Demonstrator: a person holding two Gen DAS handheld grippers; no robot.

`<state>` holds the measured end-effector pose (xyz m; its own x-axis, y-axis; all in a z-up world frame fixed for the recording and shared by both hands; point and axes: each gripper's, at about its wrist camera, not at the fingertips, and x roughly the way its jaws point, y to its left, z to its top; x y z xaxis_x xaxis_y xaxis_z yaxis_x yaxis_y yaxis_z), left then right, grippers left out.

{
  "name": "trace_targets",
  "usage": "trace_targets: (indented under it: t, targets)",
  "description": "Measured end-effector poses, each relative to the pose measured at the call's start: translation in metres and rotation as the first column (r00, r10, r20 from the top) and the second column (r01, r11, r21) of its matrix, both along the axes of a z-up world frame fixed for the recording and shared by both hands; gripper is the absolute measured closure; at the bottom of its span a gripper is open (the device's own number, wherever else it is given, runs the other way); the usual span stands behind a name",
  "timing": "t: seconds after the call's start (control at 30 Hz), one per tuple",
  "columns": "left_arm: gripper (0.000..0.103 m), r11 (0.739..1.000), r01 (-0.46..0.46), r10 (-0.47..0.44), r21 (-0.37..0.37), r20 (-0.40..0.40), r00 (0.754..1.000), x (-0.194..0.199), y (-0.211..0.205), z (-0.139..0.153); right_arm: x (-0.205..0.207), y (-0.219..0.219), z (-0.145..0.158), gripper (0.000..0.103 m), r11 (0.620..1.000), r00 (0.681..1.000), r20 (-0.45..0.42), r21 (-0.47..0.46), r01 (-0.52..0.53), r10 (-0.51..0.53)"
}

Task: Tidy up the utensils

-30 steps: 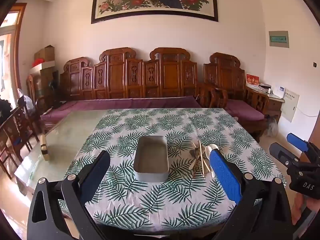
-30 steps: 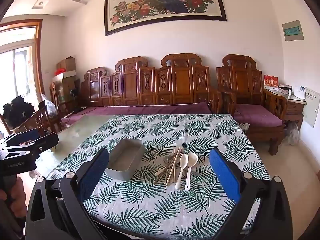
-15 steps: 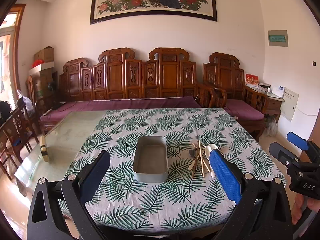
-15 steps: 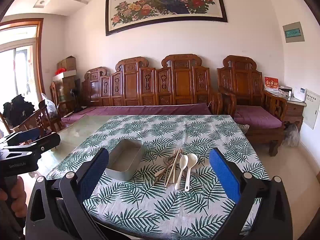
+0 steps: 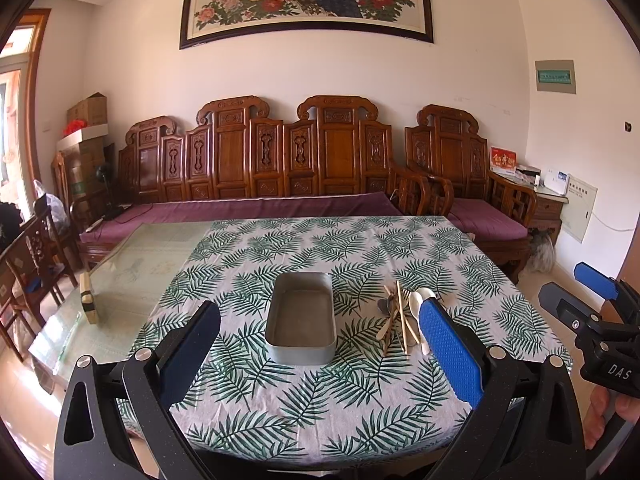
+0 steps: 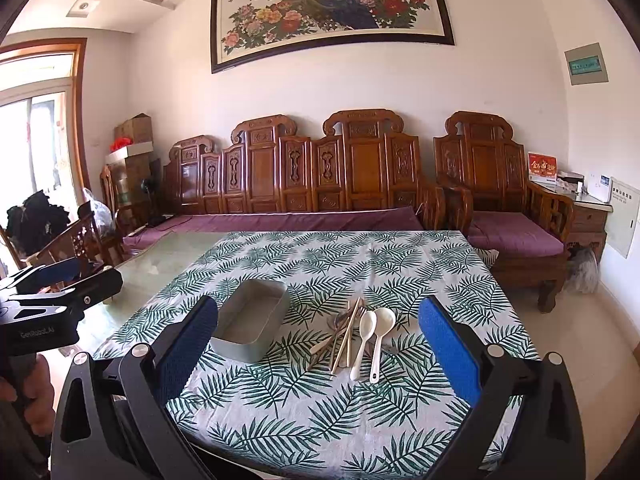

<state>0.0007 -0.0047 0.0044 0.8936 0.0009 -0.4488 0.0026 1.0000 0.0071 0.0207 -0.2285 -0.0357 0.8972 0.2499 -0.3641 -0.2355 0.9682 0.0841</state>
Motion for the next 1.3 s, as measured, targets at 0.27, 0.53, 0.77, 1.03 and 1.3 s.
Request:
trace_targets:
  t: [0.27,0.53,0.77,1.03,1.3]
  targets:
    - [0.006,1.000,0.013,-0.013,0.003,0.007,1.000,-0.003,-0.003,0.002,-0.001,0.000,0.004,0.003,1.000,1.000,0.002,0.002,-0.001,0.001]
    - [0.006,1.000,0.017,-0.017,0.004,0.010,1.000,-0.005,-0.002,0.005,-0.004,0.001,0.010,0.003,1.000,1.000,0.004,0.003,-0.002,0.002]
    - [0.006,1.000,0.017,-0.017,0.006,0.011,1.000,-0.005,-0.003,0.005,-0.004,0.001,0.012,0.003,1.000,1.000,0.005,0.004,-0.002,0.002]
    - [0.006,1.000,0.018,-0.018,0.005,0.011,1.000,-0.005,-0.004,0.005,-0.004,0.001,0.011,0.003,1.000,1.000,0.005,0.004,-0.003,0.003]
    - [0.006,1.000,0.018,-0.018,0.005,0.009,1.000,-0.005,-0.004,0.005,-0.004,0.001,0.012,0.003,1.000,1.000,0.005,0.005,-0.002,0.002]
